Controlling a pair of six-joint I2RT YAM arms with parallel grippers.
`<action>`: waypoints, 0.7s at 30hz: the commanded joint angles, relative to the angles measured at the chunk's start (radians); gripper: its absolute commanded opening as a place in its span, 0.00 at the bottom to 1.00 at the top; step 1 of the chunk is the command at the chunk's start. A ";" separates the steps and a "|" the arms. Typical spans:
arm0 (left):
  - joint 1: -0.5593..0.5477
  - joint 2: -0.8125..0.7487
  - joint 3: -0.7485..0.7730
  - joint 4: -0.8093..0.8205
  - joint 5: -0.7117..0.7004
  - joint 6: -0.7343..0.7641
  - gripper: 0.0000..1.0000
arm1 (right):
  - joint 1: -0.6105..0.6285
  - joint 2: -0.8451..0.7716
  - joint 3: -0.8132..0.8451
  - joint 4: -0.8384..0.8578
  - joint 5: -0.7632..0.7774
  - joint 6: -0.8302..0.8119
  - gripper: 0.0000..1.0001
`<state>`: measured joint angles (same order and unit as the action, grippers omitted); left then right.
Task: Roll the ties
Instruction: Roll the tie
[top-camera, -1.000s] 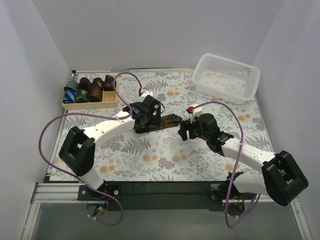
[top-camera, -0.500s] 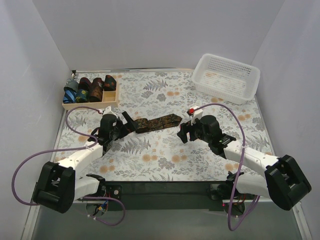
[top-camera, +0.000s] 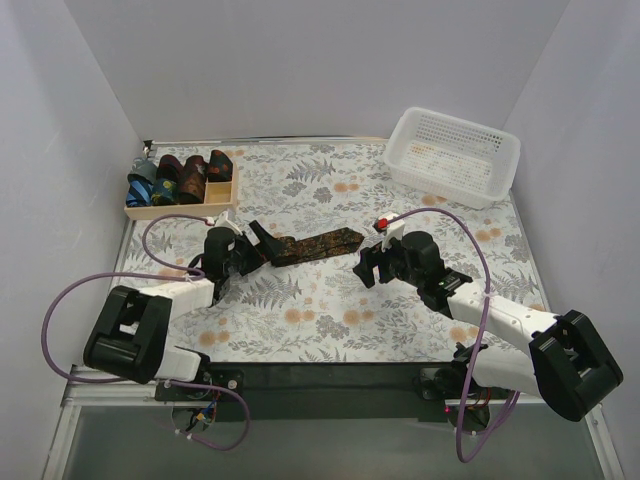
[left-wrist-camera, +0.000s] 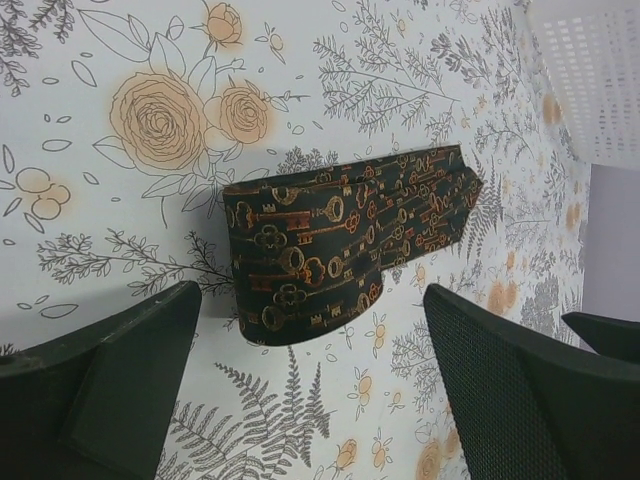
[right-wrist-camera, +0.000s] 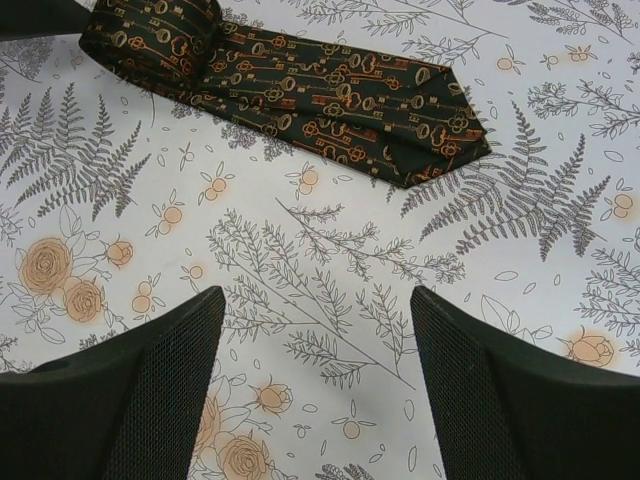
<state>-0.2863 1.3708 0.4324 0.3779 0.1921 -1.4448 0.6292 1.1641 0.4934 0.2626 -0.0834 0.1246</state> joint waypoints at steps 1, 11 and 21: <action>0.004 0.034 0.000 0.079 0.033 0.015 0.86 | -0.003 -0.009 -0.001 0.049 -0.016 -0.011 0.69; 0.006 0.142 0.008 0.095 0.067 0.006 0.78 | -0.005 -0.003 0.001 0.052 -0.019 -0.014 0.69; 0.006 0.188 0.031 0.087 0.070 0.011 0.67 | -0.003 -0.007 -0.003 0.052 -0.016 -0.019 0.70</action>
<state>-0.2832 1.5375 0.4515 0.5053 0.2592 -1.4475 0.6285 1.1660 0.4934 0.2653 -0.0933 0.1230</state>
